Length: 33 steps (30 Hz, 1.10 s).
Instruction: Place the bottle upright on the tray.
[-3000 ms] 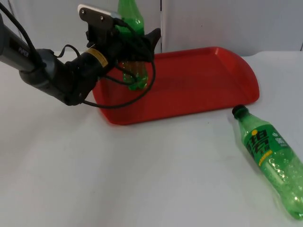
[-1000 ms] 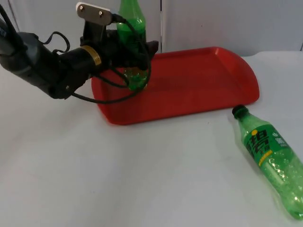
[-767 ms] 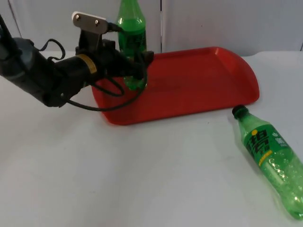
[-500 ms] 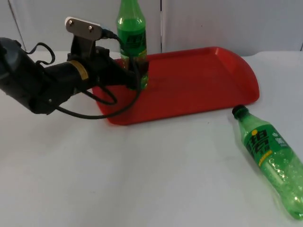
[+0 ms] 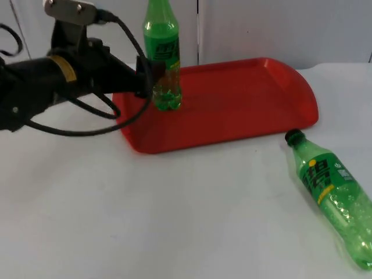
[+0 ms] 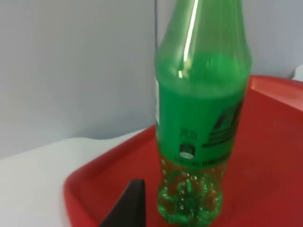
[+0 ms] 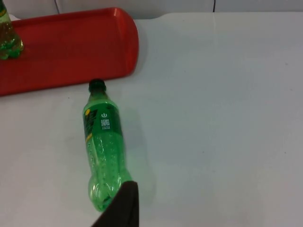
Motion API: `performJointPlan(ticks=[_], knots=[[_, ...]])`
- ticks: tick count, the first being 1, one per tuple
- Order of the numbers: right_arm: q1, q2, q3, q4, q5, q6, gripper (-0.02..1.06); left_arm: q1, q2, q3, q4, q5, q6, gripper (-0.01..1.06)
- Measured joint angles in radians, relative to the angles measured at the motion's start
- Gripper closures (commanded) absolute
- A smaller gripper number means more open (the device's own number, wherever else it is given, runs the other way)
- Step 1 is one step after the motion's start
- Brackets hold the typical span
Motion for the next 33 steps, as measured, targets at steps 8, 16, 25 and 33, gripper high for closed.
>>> performJointPlan(ticks=[8, 16, 25, 33], knots=[[0.0, 0.0, 0.0, 0.0, 0.0, 0.0, 0.0, 0.0, -0.224, 0.013, 0.0, 0.311, 0.0, 0.0], [0.0, 0.0, 0.0, 0.0, 0.0, 0.0, 0.0, 0.0, -0.405, 0.013, 0.0, 0.558, -0.033, 0.0], [0.0, 0.0, 0.0, 0.0, 0.0, 0.0, 0.0, 0.0, -0.563, 0.015, 0.0, 0.797, -0.092, 0.0], [0.0, 0.0, 0.0, 0.0, 0.0, 0.0, 0.0, 0.0, -0.714, 0.015, -0.034, 0.968, -0.101, 0.0]])
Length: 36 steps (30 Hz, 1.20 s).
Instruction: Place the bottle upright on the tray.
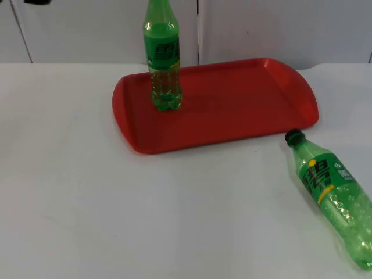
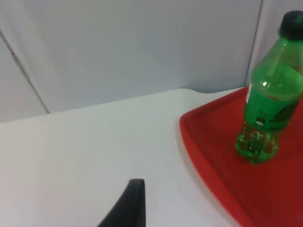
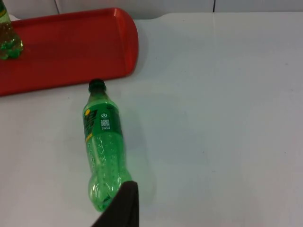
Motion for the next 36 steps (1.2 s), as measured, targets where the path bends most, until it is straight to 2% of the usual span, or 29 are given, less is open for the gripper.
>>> performJointPlan(ticks=[8, 11, 22, 30, 36], knots=[[0.0, 0.0, 0.0, 0.0, 0.0, 0.0, 0.0, 0.0, -0.088, 0.0, -0.07, 0.11, 0.046, 0.0], [0.0, 0.0, 0.0, 0.0, 0.0, 0.0, 0.0, 0.0, -0.133, 0.0, -0.17, 0.175, 0.156, 0.0], [0.0, 0.0, 0.0, 0.0, 0.0, 0.0, 0.0, 0.0, -0.24, 0.0, -0.413, 0.277, 0.408, 0.0], [0.0, 0.0, 0.0, 0.0, 0.0, 0.0, 0.0, 0.0, -0.328, 0.006, -0.454, 0.294, 0.462, 0.0], [0.0, 0.0, 0.0, 0.0, 0.0, 0.0, 0.0, 0.0, -0.418, 0.106, -0.487, 0.235, 0.462, 0.0]])
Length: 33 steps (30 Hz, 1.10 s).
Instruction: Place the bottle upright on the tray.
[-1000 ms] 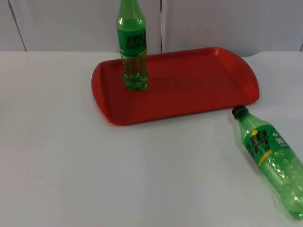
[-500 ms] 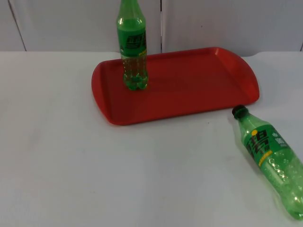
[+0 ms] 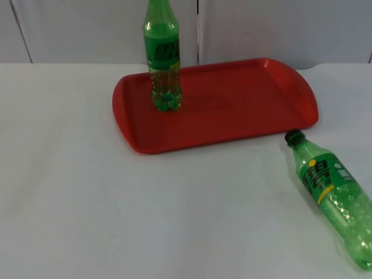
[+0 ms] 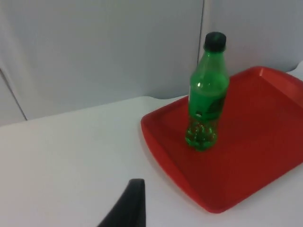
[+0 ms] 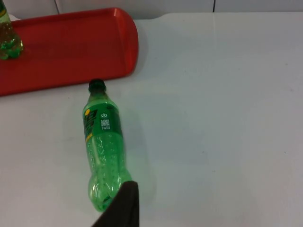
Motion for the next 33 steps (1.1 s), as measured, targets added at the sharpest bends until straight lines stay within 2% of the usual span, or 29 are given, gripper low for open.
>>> performJointPlan(ticks=[3, 9, 25, 30, 33], knots=[[0.0, 0.0, 0.0, 0.0, 0.0, 0.0, 0.0, 0.0, -0.076, 0.063, -0.019, -0.016, 0.0, 0.0], [0.0, 0.0, 0.0, 0.0, 0.0, 0.0, 0.0, 0.0, -0.167, 0.09, -0.022, -0.011, -0.007, 0.0], [0.0, 0.0, 0.0, 0.0, 0.0, 0.0, 0.0, 0.0, -0.404, 0.127, -0.1, 0.084, -0.004, 0.0], [0.0, 0.0, 0.0, 0.0, 0.0, 0.0, 0.0, -0.006, -0.48, 0.214, -0.175, 0.086, 0.056, 0.0], [0.0, 0.0, 0.0, 0.0, 0.0, 0.0, 0.0, -0.044, -0.557, 0.265, -0.194, 0.113, 0.105, 0.0]])
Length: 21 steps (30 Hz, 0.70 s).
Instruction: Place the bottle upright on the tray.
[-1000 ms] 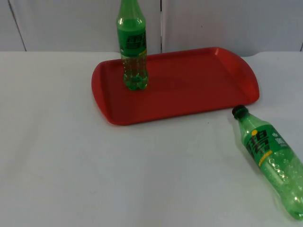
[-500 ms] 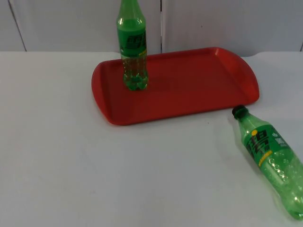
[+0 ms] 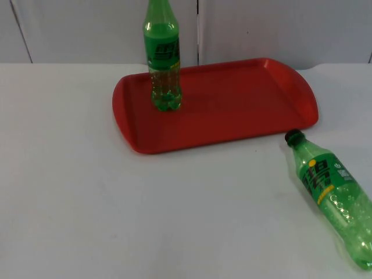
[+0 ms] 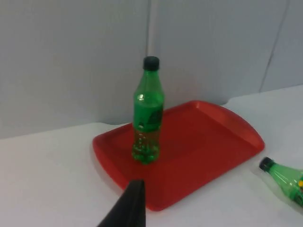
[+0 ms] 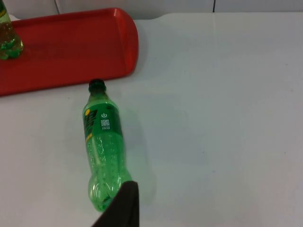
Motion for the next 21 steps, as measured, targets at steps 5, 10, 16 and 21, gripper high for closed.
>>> performJointPlan(ticks=[5, 10, 16, 21], knots=[[0.0, 0.0, 0.0, 0.0, 0.0, 0.0, 0.0, -0.023, -0.074, 0.005, -0.004, 0.074, 0.042, 0.0], [0.0, 0.0, 0.0, 0.0, 0.0, 0.0, 0.0, -0.023, -0.141, 0.007, -0.004, 0.153, 0.05, 0.0], [0.0, 0.0, 0.0, 0.0, 0.0, 0.0, 0.0, -0.023, -0.229, 0.007, 0.023, 0.269, 0.016, 0.0], [0.0, 0.0, 0.0, 0.0, 0.0, 0.0, 0.0, -0.023, -0.29, 0.004, 0.123, 0.345, -0.094, 0.0]])
